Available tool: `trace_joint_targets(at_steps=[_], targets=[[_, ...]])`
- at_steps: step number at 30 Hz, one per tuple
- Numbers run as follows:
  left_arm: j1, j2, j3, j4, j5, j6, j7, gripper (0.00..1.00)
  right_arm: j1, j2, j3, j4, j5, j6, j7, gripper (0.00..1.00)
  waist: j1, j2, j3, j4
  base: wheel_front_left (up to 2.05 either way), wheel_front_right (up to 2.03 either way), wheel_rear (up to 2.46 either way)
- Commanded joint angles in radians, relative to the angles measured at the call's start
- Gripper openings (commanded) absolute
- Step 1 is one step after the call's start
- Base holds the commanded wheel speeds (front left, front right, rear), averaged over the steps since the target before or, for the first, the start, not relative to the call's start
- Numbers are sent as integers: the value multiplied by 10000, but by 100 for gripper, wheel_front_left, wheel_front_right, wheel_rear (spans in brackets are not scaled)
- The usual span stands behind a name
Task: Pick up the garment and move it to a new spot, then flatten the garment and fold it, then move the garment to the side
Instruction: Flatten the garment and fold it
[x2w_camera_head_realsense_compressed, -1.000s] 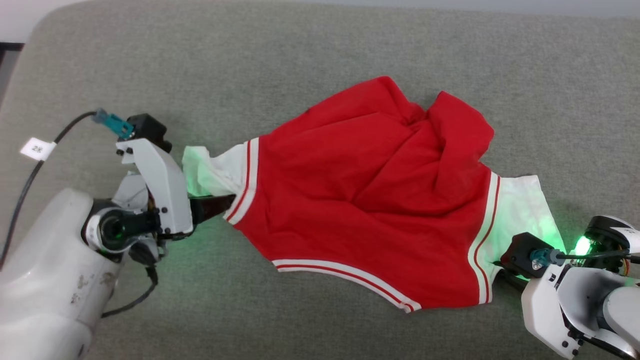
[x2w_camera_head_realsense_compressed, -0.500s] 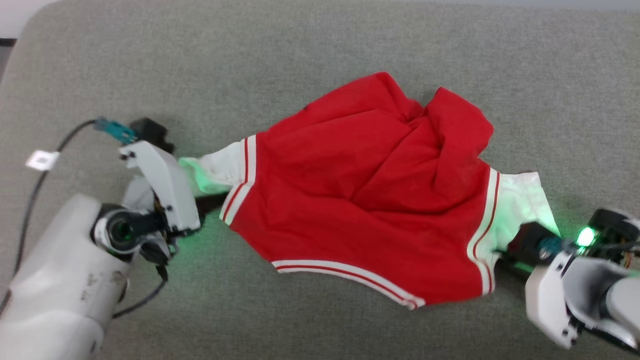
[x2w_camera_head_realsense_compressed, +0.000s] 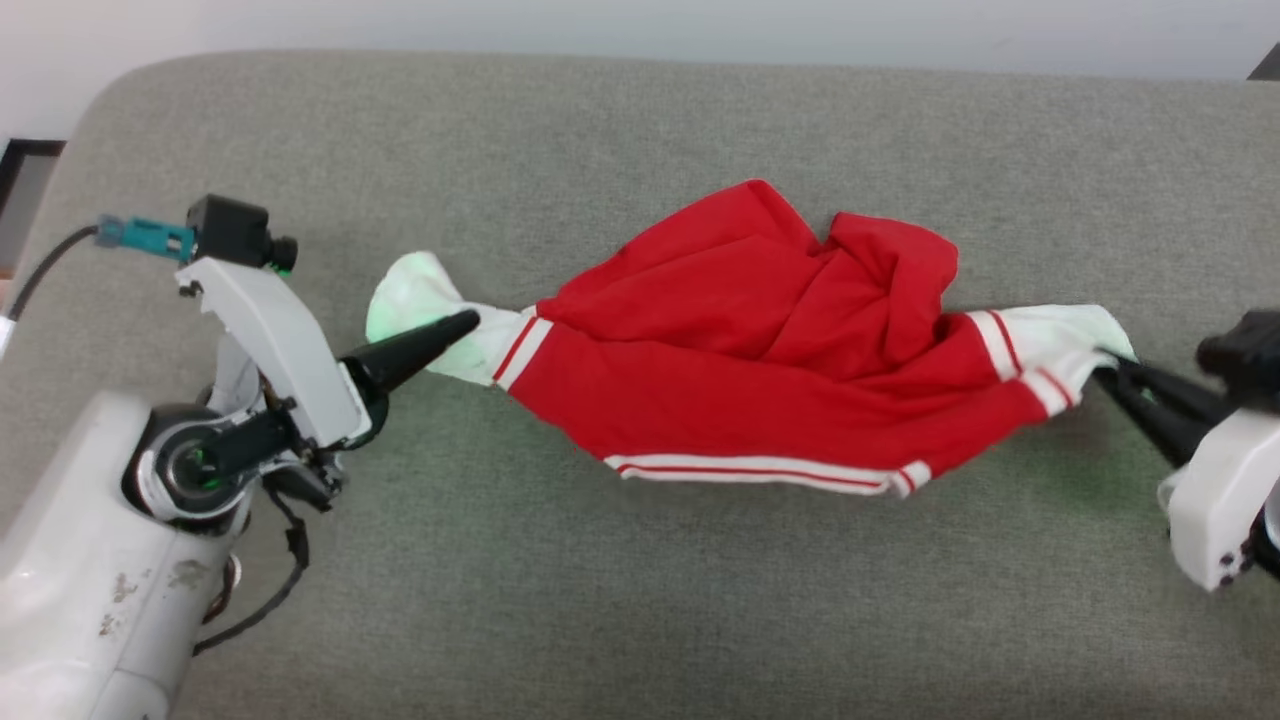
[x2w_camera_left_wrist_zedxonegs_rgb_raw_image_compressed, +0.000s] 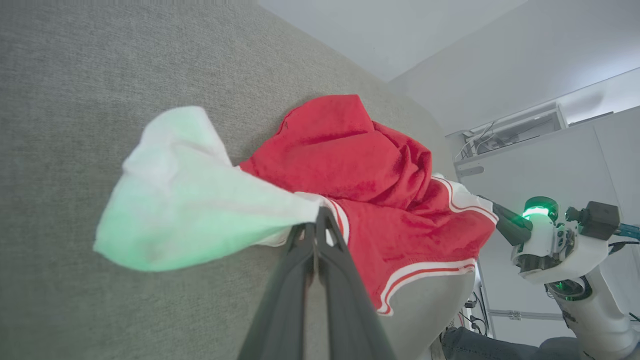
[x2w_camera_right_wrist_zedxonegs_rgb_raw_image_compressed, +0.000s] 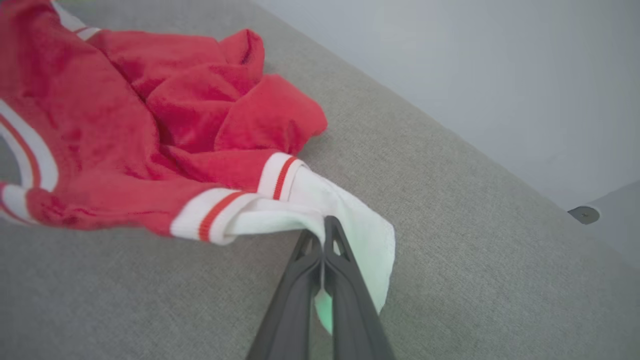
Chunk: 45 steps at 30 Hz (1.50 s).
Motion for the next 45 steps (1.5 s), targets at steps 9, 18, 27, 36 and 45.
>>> trace_joint_targets(at_steps=[9, 18, 27, 36, 45], targets=[[-2169, -1061, 563, 1222, 397, 474, -1438, 0, -2075, 1450, -1537, 671, 467, -13, 60, 0, 0, 0, 960, -307, 0, 0, 0], [-7349, -1870, 1167, 3955, 1664, 835, -4024, 0, -7667, 3439, -2868, 3819, 128, -11, -638, 0, 0, 0, 1993, -679, 0, 0, 0], [-10094, -2431, 1680, 6213, 1613, 217, -5562, 0, -10487, 4256, -3350, 6390, -1029, -11, -2404, 0, 0, 0, 1538, -687, 0, 0, 0], [-6830, -2472, 1140, 5275, 876, -53, -4603, 0, -7696, 3331, -1817, 5979, -123, -13, -2087, 0, 0, 0, 1123, -534, 0, 0, 0], [-847, -1304, 589, 1630, -147, -35, -3675, 0, -2686, 2149, -2127, 3189, 860, -11, -389, 0, 0, 0, 585, -603, 0, 0, 0]])
